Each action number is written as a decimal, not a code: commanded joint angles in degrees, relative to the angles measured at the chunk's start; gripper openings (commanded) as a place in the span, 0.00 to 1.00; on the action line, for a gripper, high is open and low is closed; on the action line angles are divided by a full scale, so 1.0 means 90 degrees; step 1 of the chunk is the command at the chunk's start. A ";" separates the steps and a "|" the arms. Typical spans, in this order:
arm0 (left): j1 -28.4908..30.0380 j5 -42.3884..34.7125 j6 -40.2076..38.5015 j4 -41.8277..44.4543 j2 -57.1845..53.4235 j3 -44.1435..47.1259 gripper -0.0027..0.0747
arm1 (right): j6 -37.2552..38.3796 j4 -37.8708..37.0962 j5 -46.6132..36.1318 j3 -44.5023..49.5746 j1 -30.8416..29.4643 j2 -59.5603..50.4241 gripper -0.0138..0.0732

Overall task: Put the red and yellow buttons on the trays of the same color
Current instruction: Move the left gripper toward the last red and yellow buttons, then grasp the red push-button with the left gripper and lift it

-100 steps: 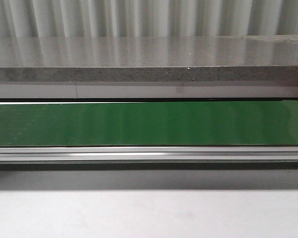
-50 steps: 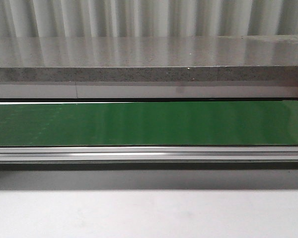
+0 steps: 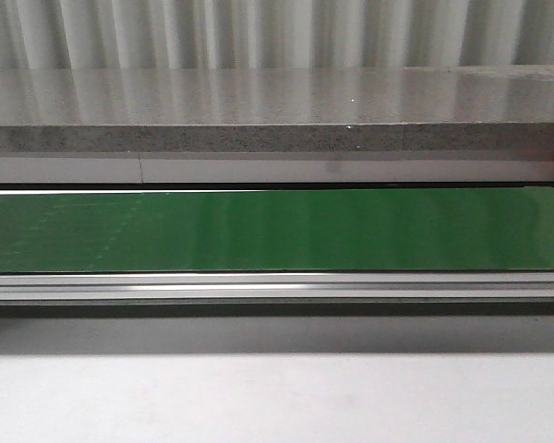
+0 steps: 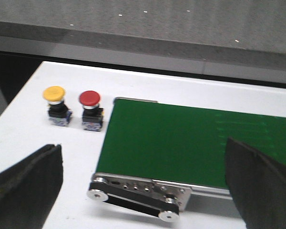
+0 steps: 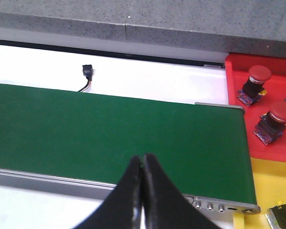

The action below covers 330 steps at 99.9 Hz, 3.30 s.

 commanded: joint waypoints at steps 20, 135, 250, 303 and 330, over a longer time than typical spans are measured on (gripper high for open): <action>-0.0042 0.0266 -0.0855 0.1230 0.1487 -0.1265 0.89 | -0.0045 0.0082 -0.0388 -0.0170 0.0001 0.0000 0.08; 0.3386 -0.2260 0.2072 -0.2962 0.7394 -0.3677 0.89 | -0.0045 0.0082 -0.0388 -0.0170 0.0001 0.0000 0.08; 0.3443 -0.2812 0.2164 -0.3366 0.9322 -0.4333 0.88 | -0.0045 0.0082 -0.0376 -0.0170 0.0001 0.0000 0.08; 0.3430 -0.2751 0.2175 -0.3361 0.8658 -0.4333 0.01 | -0.0045 0.0082 -0.0374 -0.0170 0.0001 0.0000 0.08; 0.3430 -0.1958 0.2472 -0.3375 0.7180 -0.4333 0.01 | -0.0045 0.0082 -0.0374 -0.0170 0.0001 0.0000 0.08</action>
